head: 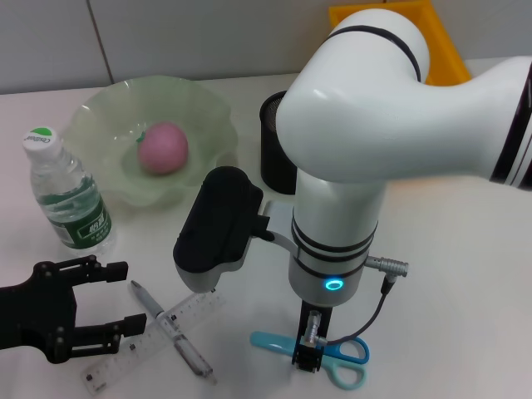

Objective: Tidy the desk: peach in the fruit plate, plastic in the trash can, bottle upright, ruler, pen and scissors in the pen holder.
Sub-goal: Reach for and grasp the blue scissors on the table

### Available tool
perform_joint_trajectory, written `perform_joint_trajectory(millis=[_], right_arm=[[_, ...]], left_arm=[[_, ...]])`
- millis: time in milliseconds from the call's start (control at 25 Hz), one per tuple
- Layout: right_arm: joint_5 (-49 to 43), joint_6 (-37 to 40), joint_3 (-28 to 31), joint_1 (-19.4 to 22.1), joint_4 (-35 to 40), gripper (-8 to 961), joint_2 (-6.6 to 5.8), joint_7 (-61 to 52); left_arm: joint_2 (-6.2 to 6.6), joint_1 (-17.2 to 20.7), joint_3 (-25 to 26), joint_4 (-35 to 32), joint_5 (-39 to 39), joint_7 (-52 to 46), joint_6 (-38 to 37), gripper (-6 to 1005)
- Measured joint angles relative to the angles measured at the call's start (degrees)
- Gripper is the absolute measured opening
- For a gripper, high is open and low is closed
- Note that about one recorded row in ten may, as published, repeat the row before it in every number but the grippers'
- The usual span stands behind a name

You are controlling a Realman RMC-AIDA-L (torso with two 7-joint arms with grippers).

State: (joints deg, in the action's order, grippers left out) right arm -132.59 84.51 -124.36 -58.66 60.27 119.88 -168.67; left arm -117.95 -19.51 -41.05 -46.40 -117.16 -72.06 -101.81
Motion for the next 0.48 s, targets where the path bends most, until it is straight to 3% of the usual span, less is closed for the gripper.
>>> perform_joint_trajectory(millis=[480], right_arm=[[0.1, 0.0, 0.0, -0.1, -0.3, 243, 0.0, 0.5]], left_arm=[[0.0, 0.0, 0.1, 0.0, 0.1, 0.0, -0.1, 783]])
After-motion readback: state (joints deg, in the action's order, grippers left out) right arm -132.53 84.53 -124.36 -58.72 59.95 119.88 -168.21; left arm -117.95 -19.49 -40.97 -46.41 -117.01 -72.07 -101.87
